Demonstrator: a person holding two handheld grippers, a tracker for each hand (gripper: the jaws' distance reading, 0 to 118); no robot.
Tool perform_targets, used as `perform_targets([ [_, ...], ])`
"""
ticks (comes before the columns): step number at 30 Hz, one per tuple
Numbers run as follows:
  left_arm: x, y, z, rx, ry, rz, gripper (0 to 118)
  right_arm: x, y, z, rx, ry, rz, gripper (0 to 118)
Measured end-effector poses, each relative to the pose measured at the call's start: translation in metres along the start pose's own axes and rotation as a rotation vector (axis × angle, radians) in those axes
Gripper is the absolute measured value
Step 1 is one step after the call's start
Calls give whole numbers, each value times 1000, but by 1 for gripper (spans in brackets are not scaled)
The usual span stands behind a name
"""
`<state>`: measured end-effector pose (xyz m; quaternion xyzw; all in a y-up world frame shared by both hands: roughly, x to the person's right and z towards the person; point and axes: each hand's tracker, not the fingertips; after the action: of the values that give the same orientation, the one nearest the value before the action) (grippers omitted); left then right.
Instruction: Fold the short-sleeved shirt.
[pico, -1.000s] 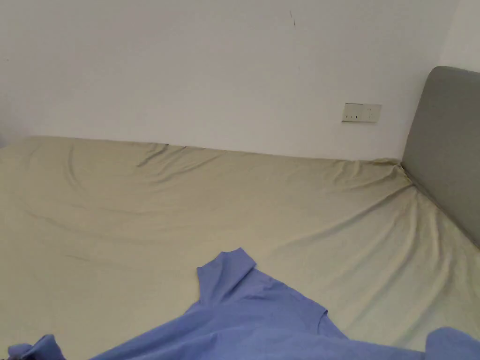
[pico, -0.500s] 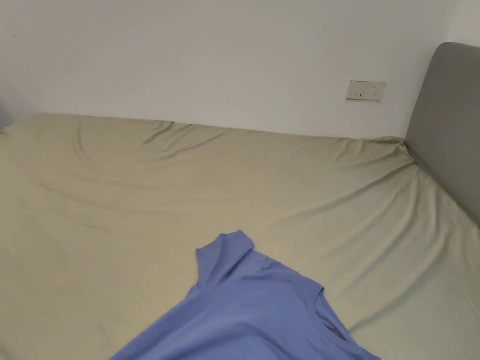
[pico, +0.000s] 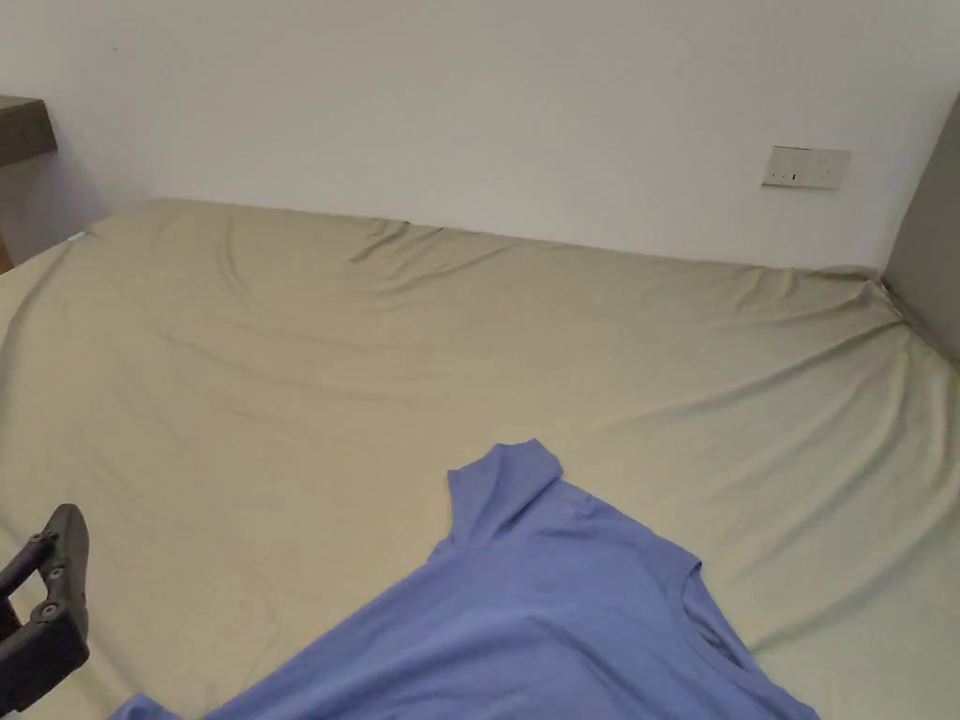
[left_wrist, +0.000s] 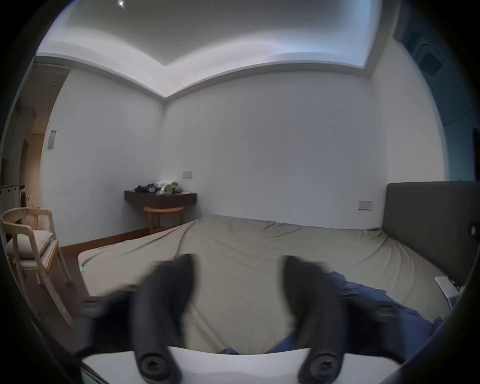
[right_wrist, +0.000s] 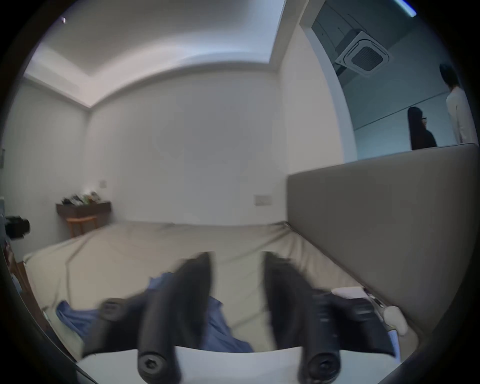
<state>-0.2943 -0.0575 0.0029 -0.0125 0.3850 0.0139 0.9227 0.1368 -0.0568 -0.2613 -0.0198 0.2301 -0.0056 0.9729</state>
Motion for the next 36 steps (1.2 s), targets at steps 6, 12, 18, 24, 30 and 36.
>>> perform_targets([
  [6,-4,-27,-7,-170,-76,82,0,-55,-13,-29,-28,83,27,2],
  [12,-37,-65,-70,-567,-23,24,74,-74,-21,-53,-99,149,15,2],
  [18,-52,-162,-147,-922,-27,5,110,-91,-38,-73,-190,195,41,2],
  [24,-44,-189,-163,-1063,1,131,17,-106,-63,-105,-319,216,97,7],
  [30,-30,-155,-133,-993,-23,229,2,-140,-88,-220,-520,313,140,118],
  [36,-50,-161,-135,-942,-3,238,2,-199,-129,-392,-771,338,178,118],
])
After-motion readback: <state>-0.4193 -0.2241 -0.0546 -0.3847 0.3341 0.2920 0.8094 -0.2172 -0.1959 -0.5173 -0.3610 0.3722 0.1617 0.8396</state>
